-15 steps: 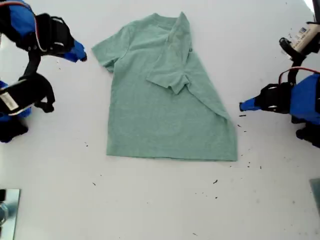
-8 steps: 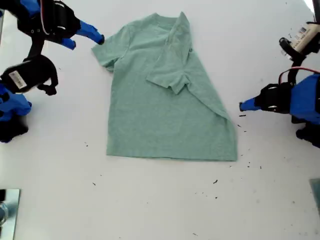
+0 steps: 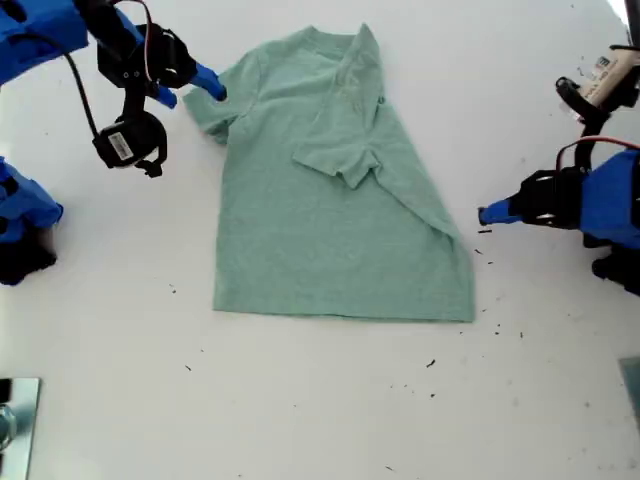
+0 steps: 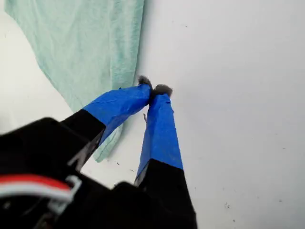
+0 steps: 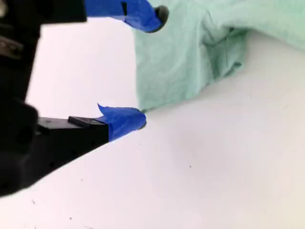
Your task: Fold t shirt
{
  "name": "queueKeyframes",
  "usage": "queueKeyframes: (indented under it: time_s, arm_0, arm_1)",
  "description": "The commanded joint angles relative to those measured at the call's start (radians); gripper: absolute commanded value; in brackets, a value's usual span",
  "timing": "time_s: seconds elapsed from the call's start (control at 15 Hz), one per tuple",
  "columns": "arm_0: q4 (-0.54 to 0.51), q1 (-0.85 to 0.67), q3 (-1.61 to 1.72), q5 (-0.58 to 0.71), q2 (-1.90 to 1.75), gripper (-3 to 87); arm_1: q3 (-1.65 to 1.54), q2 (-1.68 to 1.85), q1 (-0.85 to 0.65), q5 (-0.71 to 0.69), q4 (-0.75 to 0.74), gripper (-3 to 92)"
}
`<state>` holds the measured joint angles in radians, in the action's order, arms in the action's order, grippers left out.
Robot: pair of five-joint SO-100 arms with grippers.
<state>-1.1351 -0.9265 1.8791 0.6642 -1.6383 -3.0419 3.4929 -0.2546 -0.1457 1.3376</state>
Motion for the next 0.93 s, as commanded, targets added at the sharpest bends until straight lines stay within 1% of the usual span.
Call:
queueKeyframes:
  time_s: [0.0, 0.07, 0.13, 0.2, 0.33, 0.67, 0.87]
  arm_0:
    - [0.1, -0.035, 0.017, 0.018, 0.066, 27.2]
    - [0.127, -0.031, 0.017, 0.021, 0.101, 24.6]
    - [0.15, -0.021, 0.017, 0.021, 0.132, 12.8]
    - [0.164, -0.005, 0.015, 0.021, 0.153, 3.6]
    - [0.166, 0.052, 0.008, 0.011, 0.126, -0.1]
    - [0.124, 0.141, -0.098, 0.038, -0.167, -0.2]
    - [0.11, 0.143, -0.161, 0.04, -0.336, -0.2]
  arm_1:
    - [-0.069, 0.014, 0.015, 0.0, -0.017, 2.5]
    - [-0.069, 0.014, 0.015, 0.0, -0.017, 2.5]
    - [-0.069, 0.014, 0.014, -0.002, -0.015, 2.5]
    - [-0.069, 0.014, 0.014, -0.002, -0.015, 2.5]
    - [-0.069, 0.014, 0.012, -0.002, -0.015, 2.5]
    - [-0.069, 0.014, 0.008, -0.006, -0.015, 2.5]
    - [-0.069, 0.014, 0.018, 0.0, -0.015, 2.5]
